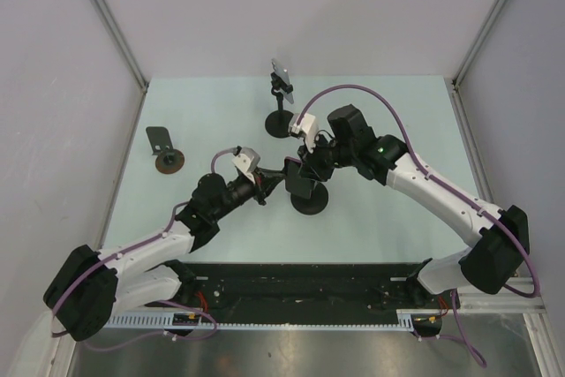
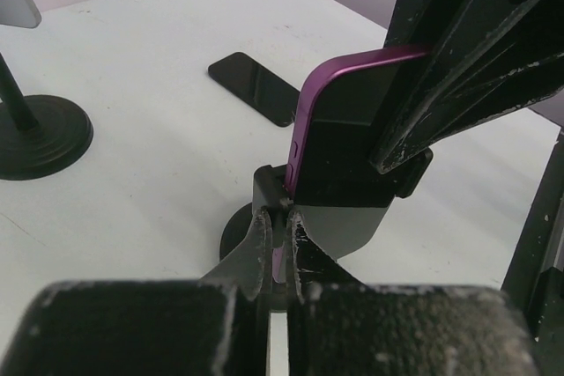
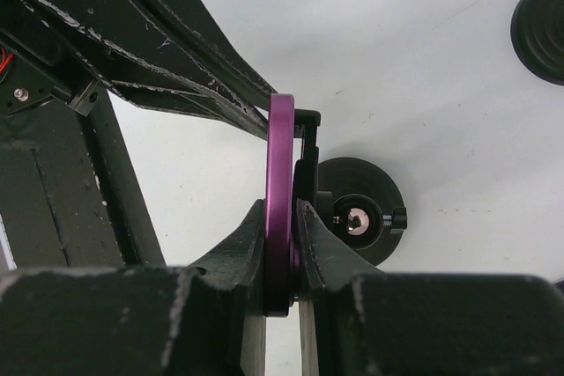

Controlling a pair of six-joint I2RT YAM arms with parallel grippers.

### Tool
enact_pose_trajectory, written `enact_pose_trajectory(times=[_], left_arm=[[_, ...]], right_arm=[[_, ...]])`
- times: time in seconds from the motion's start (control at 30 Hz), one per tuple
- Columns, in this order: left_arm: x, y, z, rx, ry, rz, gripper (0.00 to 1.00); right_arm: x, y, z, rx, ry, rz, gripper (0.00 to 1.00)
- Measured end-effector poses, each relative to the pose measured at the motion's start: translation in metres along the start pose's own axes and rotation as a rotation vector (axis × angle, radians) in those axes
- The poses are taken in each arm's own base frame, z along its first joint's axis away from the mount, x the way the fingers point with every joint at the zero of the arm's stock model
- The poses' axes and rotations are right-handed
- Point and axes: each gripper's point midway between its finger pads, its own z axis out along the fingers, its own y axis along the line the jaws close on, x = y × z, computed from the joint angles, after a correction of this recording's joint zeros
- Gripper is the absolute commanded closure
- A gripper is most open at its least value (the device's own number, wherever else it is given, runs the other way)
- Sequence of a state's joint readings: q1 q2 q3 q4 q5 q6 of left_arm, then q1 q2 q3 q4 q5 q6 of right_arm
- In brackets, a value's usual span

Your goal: Remove the phone from the phone stand

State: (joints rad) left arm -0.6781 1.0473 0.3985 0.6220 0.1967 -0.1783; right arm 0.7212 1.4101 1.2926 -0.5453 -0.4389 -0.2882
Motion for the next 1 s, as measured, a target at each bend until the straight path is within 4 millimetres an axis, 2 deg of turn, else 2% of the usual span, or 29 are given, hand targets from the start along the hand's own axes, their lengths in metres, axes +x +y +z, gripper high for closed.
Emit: enact_pose_trajectory(times=[0.4,1.0], left_arm=[[-0.0011,0.0025,-0.0006,-0.041,-0.011,-0.032,1.0],[0.0003,0.0002,0.0026,-0.004,-0.004,-0.055,1.0]], right_arm=[[0.0012,-0.0005,-0.0009,-0.01,0.002,-0.018,1.0],[0.0072,-0.0021,-0.0084,-0.091,-0.005,-0.086,1.0]])
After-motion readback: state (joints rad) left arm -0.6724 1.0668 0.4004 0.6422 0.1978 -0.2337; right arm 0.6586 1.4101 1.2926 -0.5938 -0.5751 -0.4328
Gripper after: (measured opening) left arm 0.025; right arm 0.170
